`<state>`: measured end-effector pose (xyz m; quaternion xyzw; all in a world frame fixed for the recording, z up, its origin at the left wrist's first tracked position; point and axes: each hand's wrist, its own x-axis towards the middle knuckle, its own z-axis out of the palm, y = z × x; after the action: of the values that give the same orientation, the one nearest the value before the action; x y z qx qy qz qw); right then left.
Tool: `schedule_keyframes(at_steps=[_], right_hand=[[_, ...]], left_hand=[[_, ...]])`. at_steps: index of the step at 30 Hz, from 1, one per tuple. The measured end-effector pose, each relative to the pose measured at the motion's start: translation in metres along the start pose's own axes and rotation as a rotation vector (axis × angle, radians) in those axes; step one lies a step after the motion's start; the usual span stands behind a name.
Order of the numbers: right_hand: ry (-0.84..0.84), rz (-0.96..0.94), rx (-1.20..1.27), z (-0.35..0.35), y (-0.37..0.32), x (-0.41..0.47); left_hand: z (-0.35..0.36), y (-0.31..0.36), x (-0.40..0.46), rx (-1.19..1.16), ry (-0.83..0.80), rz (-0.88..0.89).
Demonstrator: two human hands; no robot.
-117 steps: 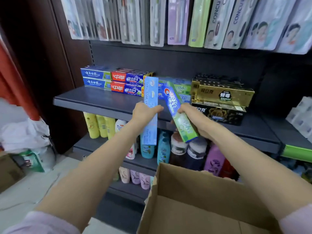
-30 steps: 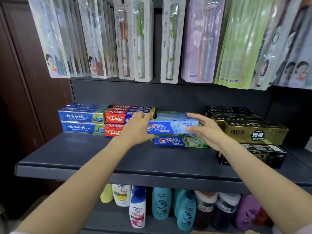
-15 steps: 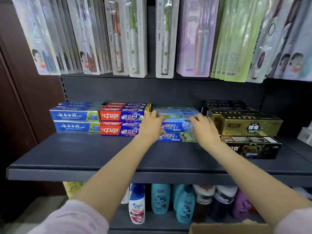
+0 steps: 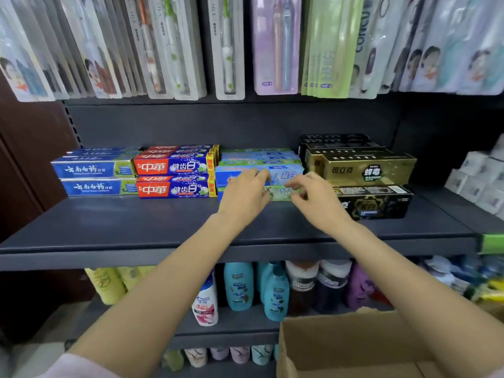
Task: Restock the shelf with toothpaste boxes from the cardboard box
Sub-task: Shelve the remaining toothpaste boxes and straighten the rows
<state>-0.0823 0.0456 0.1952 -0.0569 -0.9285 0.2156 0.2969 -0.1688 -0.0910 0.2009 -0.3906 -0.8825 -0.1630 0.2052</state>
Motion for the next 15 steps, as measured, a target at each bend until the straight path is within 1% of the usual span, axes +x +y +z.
schedule_keyframes(at_steps=[3,6,8,12,14,15], right_hand=[[-0.136,0.008,0.004,-0.023,0.011,-0.035],[-0.298,0.023,-0.004,-0.047,0.034,-0.073],[-0.403,0.033,-0.035,-0.058,0.054,-0.098],[-0.697,0.129,-0.152,-0.071,0.113,-0.155],[-0.862,0.192,-0.171,-0.073,0.145,-0.185],[-0.918,0.205,-0.167,-0.071,0.159,-0.198]], left_hand=[[0.002,0.038,-0.022,-0.168,-0.141,0.035],[0.01,0.08,-0.044,-0.177,-0.316,0.07],[0.022,0.104,-0.056,-0.189,-0.427,0.062],[0.068,0.158,-0.089,-0.269,-0.654,-0.04],[0.101,0.186,-0.108,-0.335,-0.79,-0.108],[0.117,0.194,-0.116,-0.366,-0.85,-0.145]])
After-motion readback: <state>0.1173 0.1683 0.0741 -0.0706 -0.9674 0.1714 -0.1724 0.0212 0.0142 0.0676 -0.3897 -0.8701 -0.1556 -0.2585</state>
